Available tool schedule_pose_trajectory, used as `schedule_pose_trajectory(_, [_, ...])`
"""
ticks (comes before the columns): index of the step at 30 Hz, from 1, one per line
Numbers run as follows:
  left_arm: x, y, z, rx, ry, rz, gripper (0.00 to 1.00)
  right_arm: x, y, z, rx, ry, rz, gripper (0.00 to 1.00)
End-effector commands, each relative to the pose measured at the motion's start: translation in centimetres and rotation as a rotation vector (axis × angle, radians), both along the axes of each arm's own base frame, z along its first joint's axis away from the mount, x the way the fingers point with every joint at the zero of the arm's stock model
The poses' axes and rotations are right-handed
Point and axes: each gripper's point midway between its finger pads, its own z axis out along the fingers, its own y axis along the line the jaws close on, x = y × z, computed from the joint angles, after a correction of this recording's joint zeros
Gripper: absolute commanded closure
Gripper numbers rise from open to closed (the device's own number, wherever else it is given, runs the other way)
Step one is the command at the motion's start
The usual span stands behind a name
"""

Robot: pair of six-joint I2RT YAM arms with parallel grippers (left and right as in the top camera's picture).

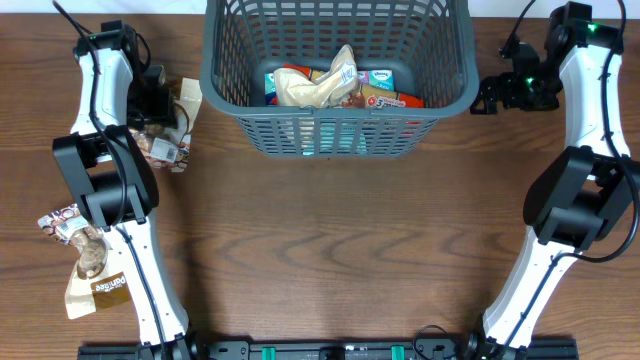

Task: Pack container
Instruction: 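Grasp the brown 'The PanTree' pouch with the left gripper, then carry the brown pouch with the left gripper into the basket and release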

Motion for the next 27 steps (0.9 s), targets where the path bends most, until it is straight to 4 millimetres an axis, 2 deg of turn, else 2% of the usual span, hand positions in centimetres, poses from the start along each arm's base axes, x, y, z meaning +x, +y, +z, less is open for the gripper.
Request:
schedule_pose_trajectory(1, [-1.1,-0.1,-0.9,-0.02,0.051,-0.004,0.91,-0.2,0.2,0.0,-0.005,0.008,0.011,0.01])
schedule_pose_trajectory(2, [-1.4,-0.2,-0.8,-0.023,0.064,-0.005,0.94,-0.3,0.2,0.0,-0.009,0.011,0.01,0.01])
schedule_pose_trajectory(6, [-2.8,-0.7,0.0,-0.037,0.116,-0.005,0.94,-0.3,0.1,0.0,-0.016,0.012,0.01,0.01])
schedule_pose_trajectory(9, [-3.0,-0.7,2.0,-0.031,0.096,0.026,0.94,-0.3,0.1,0.0,-0.016,0.012,0.01,0.01])
schedule_pose_trajectory(11, [-2.6,-0.7,4.4,-0.02,0.046,0.047,0.94,-0.3,0.1,0.0,-0.016,0.013,0.01,0.01])
schedule_pose_trajectory(16, [-2.3,-0.8,13.5,0.008,-0.159,0.047,0.94,-0.3,0.1,0.0,-0.016,0.013,0.01,0.01])
schedule_pose_trajectory(22, [-3.7,-1.1,25.6,0.068,-0.461,0.038,0.94,-0.3,0.1,0.0,-0.016,0.012,0.011,0.01])
schedule_pose_trajectory(25, [-4.7,-2.4,31.7,0.085,-0.642,0.002,0.94,-0.3,0.2,0.0,-0.016,0.012,0.012,0.01])
schedule_pose_trajectory(27, [-5.3,-4.5,35.6,0.079,-0.769,-0.09,0.94,-0.3,0.2,0.0,-0.015,0.013,0.012,0.01])
